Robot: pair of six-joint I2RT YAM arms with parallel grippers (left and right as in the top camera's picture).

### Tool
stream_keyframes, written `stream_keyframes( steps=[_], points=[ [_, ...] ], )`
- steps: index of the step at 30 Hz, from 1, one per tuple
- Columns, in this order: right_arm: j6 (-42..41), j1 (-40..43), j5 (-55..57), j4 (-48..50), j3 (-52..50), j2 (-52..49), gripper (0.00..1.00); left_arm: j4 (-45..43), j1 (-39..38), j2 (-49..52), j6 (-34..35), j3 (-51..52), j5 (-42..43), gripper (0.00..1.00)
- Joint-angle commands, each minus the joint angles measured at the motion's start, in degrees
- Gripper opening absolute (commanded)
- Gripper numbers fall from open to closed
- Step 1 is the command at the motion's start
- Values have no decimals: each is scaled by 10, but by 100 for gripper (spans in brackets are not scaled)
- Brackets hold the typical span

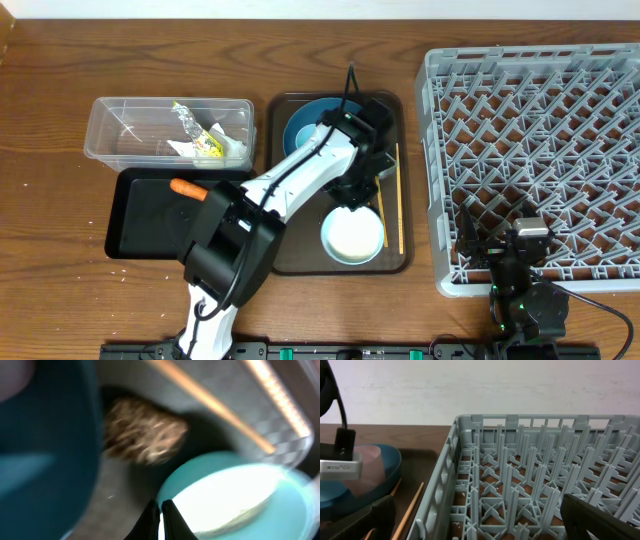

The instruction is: Sort waste into correct bins and load items into the dishwasher rack

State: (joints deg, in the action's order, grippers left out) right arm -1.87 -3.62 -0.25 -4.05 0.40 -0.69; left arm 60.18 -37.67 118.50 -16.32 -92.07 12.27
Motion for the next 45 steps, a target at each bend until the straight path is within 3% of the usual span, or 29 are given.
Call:
stream_keyframes(
  steps=[1,11,21,35,45],
  points=[
    [7,16,0,-2,-1,2,99,5,18,-5,13,-7,-43,6],
    [7,16,0,-2,-1,2,99,29,66,-8,49,-7,-44,6],
    [7,16,0,-2,-1,2,99,43,38,-74,51,-8,-39,6],
    [7,16,0,-2,-1,3,99,66,-1,-89,50,29,103,6],
    [7,16,0,-2,-1,2,99,53,-1,-69,28,44,150,6]
  ],
)
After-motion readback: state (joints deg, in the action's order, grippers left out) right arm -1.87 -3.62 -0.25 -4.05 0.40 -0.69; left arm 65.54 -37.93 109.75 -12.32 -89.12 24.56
